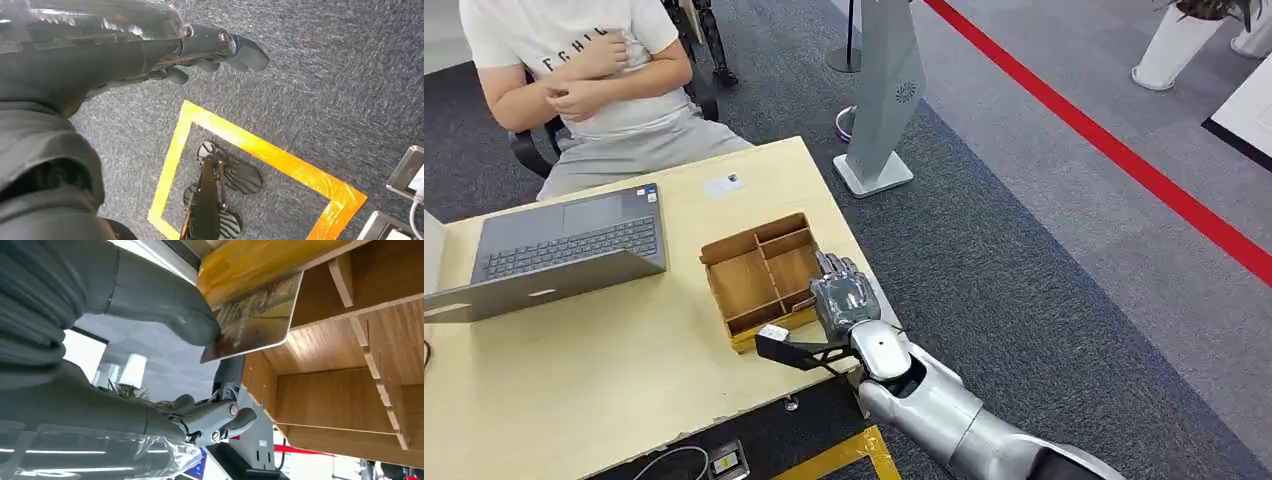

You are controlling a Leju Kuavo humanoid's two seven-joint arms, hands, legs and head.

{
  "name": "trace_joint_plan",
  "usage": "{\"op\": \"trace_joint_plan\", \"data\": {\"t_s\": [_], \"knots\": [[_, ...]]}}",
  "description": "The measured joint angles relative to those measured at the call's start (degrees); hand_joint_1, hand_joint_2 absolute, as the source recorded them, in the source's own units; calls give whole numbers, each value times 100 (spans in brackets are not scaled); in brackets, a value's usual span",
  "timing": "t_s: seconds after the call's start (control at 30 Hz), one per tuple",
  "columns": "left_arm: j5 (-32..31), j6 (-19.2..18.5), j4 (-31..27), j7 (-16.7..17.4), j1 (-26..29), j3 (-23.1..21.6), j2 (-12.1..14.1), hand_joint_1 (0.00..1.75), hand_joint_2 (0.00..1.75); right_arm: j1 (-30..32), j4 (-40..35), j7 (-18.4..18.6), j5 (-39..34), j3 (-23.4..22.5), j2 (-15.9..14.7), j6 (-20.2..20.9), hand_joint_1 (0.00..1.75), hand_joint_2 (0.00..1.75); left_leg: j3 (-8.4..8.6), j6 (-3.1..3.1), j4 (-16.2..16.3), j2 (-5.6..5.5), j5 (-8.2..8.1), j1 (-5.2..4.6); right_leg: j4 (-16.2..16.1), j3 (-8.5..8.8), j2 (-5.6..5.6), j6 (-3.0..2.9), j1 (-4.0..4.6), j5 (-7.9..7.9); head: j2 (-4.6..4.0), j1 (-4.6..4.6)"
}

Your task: Pass the card to the sensor for recognition and then transmit it.

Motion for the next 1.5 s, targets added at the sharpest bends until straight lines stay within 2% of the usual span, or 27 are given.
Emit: {"op": "trace_joint_plan", "data": {"t_s": [1.3, 1.5], "knots": [[-4, -2, 0, -2, 0, -2, 15, 0, 0, 14, 24, -109, -85, 2, 35, -146, 175, 175, 0, 0, 0, 0, 0, 0, 1, 1, 1, 0, 0, 0, 0, 0], [-7, -2, 0, -18, 1, -2, 17, 0, 0, -143, -254, -190, -17, -101, 35, -11, 175, 175, 1, 0, 1, 0, 0, 0, 1, 1, 1, 0, 0, 0, 0, 0]]}}
